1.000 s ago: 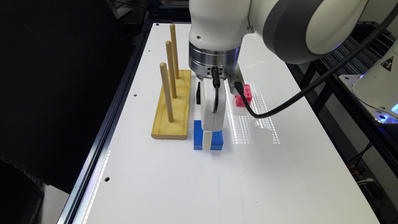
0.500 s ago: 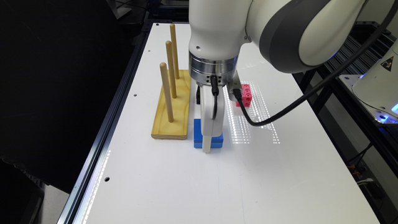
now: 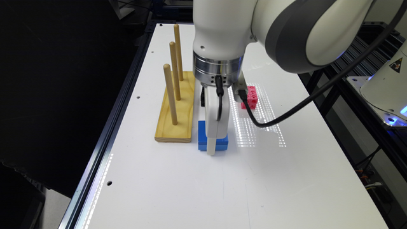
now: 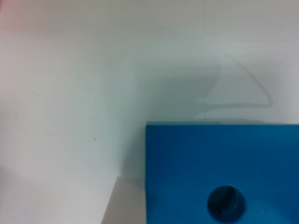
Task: Pick up blue block.
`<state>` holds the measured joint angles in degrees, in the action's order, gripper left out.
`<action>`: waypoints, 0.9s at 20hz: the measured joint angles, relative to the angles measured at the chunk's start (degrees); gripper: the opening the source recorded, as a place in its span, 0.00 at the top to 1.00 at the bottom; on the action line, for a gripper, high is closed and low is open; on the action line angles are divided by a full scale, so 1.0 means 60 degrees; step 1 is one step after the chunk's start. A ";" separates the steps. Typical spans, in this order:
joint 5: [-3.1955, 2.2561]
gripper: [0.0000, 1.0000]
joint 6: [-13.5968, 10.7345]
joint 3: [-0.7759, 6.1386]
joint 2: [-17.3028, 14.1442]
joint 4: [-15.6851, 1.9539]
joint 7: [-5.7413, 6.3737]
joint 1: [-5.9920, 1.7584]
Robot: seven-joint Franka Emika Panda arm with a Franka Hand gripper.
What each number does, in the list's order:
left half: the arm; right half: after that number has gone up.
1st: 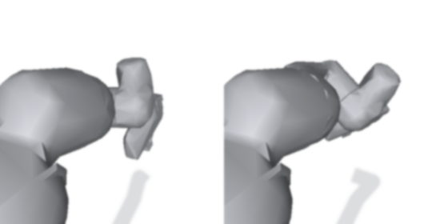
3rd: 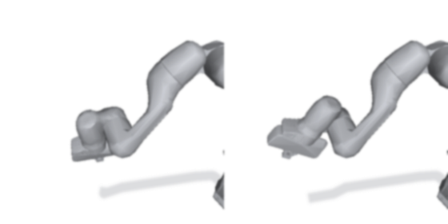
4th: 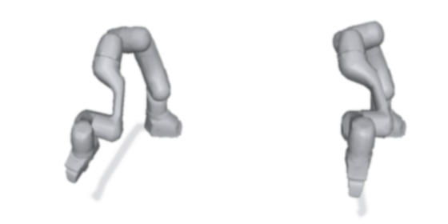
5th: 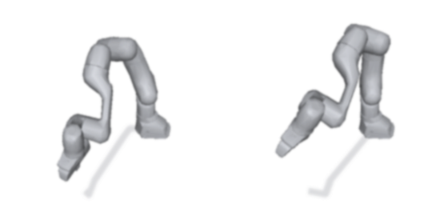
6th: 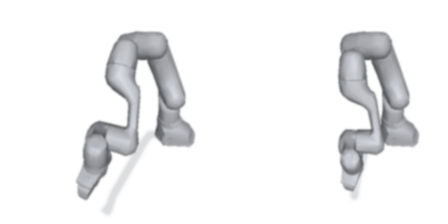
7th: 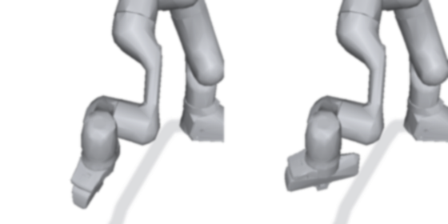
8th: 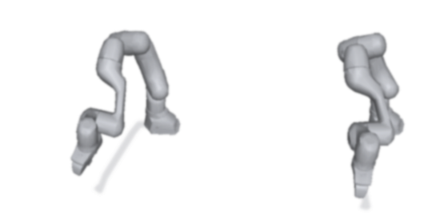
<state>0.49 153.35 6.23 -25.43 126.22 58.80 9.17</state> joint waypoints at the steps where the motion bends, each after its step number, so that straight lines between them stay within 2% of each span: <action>1: 0.0000 1.00 -0.0065 0.0000 0.0062 0.0003 0.0000 0.0000; 5: 0.0000 1.00 -0.0297 -0.0001 0.0317 0.0007 0.0000 0.0000; 10: 0.0000 1.00 -0.1143 0.0000 0.1130 0.0029 0.0002 0.0000; 14: 0.0001 1.00 -0.1388 0.0001 0.1424 0.0043 0.0002 0.0000; 18: 0.0004 1.00 -0.1892 0.0002 0.1916 0.0046 0.0003 0.0000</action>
<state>0.52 142.00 6.24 -13.93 126.49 58.82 9.17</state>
